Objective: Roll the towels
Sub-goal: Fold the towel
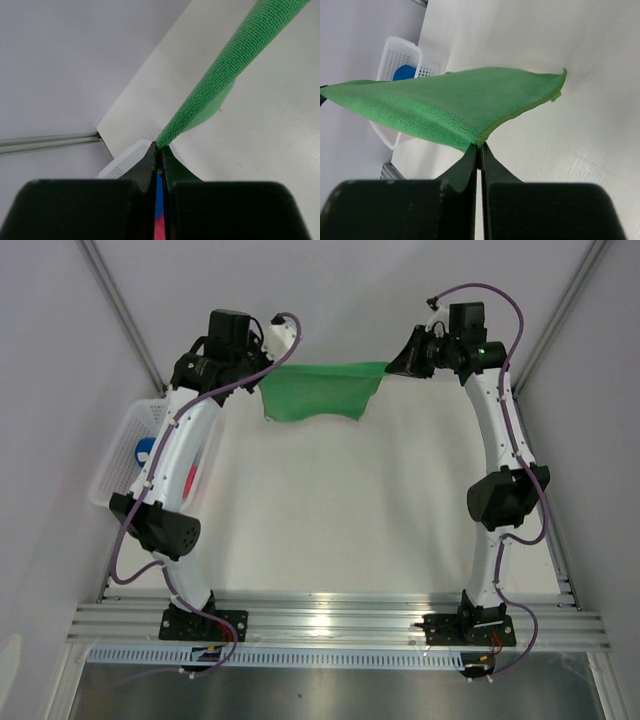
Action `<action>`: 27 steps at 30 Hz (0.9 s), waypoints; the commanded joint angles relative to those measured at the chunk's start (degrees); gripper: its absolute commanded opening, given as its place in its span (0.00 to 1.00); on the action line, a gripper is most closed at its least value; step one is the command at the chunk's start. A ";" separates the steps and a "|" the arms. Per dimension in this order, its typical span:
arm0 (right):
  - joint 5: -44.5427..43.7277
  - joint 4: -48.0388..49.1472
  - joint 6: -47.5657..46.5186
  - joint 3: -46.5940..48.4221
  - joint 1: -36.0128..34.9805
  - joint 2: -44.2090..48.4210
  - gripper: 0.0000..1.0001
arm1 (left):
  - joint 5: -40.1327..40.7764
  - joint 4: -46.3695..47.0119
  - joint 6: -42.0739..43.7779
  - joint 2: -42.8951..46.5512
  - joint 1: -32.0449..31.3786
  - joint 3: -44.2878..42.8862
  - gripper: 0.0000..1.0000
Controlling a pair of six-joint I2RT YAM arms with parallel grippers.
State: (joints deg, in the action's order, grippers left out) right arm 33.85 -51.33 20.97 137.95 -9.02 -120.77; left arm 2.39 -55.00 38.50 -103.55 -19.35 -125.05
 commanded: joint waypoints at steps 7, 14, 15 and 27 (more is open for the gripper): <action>-3.61 13.34 -5.67 -26.41 -0.03 13.18 0.00 | -5.55 11.40 2.97 11.33 1.16 25.41 0.01; -2.91 22.23 -5.95 -65.10 -5.74 23.73 0.00 | -14.33 16.34 10.01 23.12 1.07 57.62 0.01; -2.82 23.63 -5.68 -68.66 -6.79 25.39 0.00 | -15.74 15.37 10.45 24.08 1.07 59.38 0.01; -1.77 23.30 -6.20 -86.80 -20.86 24.80 0.07 | -20.50 9.30 14.67 31.48 -0.60 87.69 0.04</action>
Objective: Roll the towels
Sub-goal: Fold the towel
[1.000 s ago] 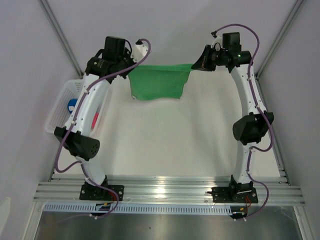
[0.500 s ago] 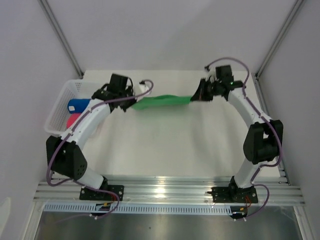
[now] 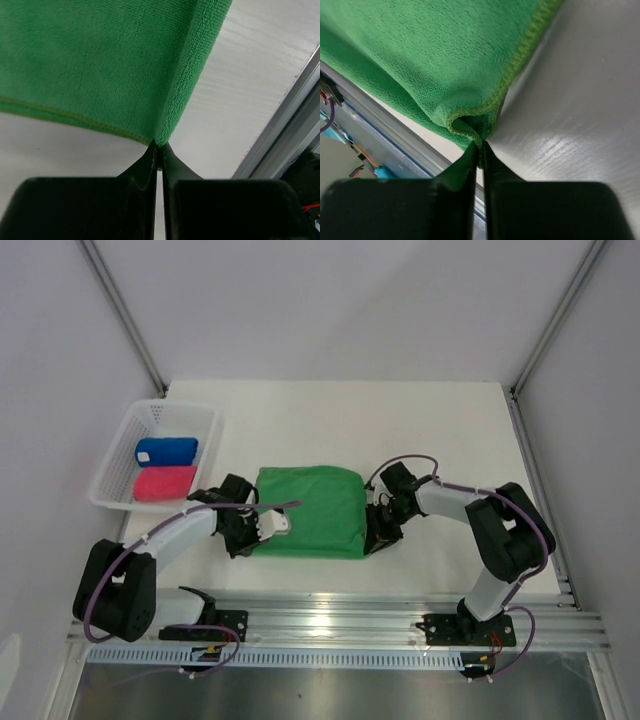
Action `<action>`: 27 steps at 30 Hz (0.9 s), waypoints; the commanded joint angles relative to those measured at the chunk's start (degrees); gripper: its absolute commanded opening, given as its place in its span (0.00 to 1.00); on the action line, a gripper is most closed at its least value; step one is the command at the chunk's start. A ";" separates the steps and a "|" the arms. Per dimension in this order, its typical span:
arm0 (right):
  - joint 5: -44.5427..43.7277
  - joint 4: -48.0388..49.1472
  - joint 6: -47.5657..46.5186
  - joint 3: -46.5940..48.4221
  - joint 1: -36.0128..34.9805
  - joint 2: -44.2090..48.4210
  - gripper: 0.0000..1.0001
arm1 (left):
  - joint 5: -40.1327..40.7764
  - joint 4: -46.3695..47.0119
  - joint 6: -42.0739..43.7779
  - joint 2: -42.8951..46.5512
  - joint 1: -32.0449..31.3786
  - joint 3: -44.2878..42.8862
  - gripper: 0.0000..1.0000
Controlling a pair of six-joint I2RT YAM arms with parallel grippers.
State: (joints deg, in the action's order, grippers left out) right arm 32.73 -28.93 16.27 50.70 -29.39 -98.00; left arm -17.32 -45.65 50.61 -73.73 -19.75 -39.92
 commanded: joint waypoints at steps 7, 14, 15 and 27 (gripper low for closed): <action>-3.18 -6.04 -5.71 5.97 -0.06 5.96 0.62 | 3.52 2.67 4.23 3.60 -0.29 6.08 0.18; -12.93 -4.65 -9.40 20.46 5.65 7.57 0.58 | 3.44 -3.99 5.46 5.70 -0.29 3.46 0.54; -13.91 -4.04 -10.03 22.50 5.74 4.60 0.56 | 2.65 -6.01 5.46 6.23 -0.29 2.75 0.55; -11.02 -0.17 -14.60 36.31 5.39 -12.39 0.41 | -1.75 -14.25 -5.84 4.43 2.60 -22.24 0.85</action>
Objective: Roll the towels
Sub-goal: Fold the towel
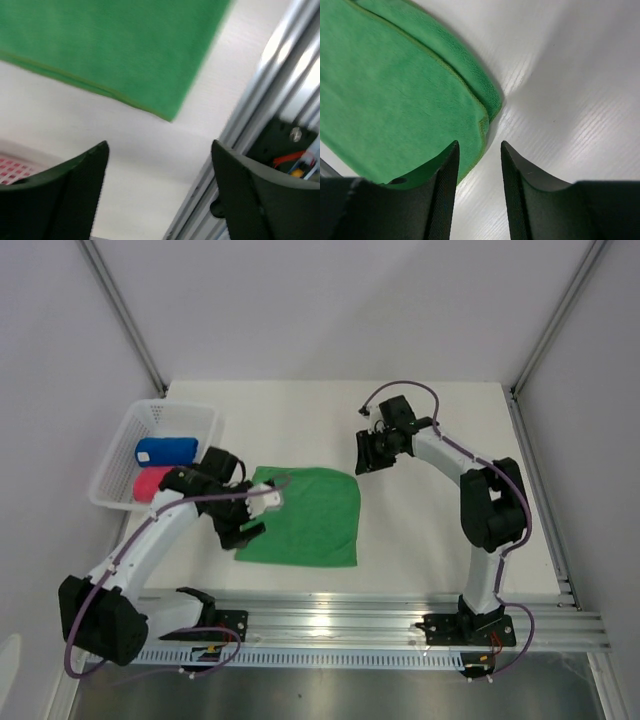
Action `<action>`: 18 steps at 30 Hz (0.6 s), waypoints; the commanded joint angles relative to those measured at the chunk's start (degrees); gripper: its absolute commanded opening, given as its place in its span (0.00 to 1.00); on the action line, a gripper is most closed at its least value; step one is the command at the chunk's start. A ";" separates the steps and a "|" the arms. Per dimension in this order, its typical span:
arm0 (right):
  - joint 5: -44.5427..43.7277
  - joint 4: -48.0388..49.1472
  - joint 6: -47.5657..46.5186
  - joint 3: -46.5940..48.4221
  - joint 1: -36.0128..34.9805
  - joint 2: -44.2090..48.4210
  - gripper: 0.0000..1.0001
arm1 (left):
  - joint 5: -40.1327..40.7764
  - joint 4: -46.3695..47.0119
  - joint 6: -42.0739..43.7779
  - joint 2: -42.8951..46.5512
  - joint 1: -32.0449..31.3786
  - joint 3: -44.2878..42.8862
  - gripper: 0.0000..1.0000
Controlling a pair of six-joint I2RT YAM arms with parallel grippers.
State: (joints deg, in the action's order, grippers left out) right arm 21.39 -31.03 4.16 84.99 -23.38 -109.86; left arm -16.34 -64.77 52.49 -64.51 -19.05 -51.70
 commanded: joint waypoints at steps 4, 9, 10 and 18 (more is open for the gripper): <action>-0.21 3.34 -3.02 2.19 -0.71 -2.02 0.40 | 0.69 8.26 -26.51 -21.50 6.29 -25.42 0.63; -0.29 3.87 -2.23 2.02 -1.23 -4.57 0.39 | 3.50 9.75 -33.59 -37.68 7.53 -36.00 0.64; -0.47 3.78 -2.23 2.11 -1.23 -5.00 0.40 | 3.94 9.67 -34.38 -42.06 7.53 -37.14 0.64; -0.64 5.45 -0.91 0.53 -1.67 -5.71 0.36 | 7.02 8.35 -36.32 -55.02 7.62 -49.97 0.57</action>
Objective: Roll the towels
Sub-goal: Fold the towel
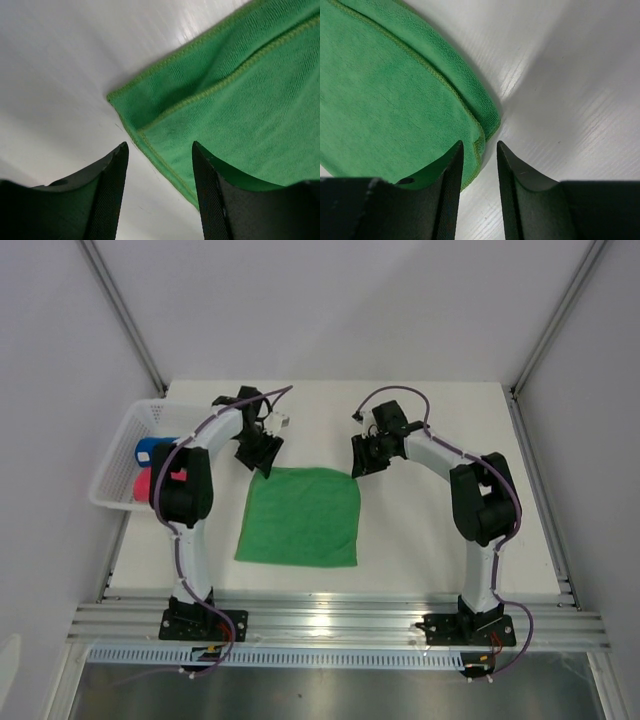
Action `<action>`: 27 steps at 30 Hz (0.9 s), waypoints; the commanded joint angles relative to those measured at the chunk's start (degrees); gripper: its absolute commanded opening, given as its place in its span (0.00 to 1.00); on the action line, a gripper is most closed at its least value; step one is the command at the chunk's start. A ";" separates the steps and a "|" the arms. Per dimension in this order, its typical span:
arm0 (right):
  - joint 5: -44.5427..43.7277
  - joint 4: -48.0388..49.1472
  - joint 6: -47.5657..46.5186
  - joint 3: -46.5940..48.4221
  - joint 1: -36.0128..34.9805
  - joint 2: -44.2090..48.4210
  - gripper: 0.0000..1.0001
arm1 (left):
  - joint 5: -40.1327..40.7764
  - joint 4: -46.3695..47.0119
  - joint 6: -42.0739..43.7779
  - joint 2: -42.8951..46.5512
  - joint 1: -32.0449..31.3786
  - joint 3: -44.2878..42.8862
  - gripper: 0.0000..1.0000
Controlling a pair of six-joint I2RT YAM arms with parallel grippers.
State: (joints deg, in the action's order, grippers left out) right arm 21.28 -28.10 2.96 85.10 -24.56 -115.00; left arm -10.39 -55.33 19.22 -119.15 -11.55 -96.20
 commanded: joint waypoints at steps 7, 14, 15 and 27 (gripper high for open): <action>0.17 2.87 0.99 -0.02 -0.58 -1.10 0.33 | 1.52 -7.67 -2.70 -8.72 0.13 -12.69 0.51; 0.08 3.22 0.99 -0.99 -0.49 -1.02 0.32 | -0.51 -13.75 -3.23 -11.89 0.92 -15.15 0.49; 0.08 3.31 1.17 -1.08 -0.67 -1.19 0.32 | -0.68 -14.27 -3.31 -12.24 1.00 -15.68 0.50; 1.13 3.84 1.52 -1.52 -0.67 -1.81 0.17 | -0.33 -14.19 -2.26 -14.00 1.09 -20.08 0.36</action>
State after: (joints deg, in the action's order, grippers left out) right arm 21.50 -25.78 4.47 84.23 -24.97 -115.87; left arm -10.15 -69.78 16.56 -134.06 -10.96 -114.15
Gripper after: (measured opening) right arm 0.182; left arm 0.373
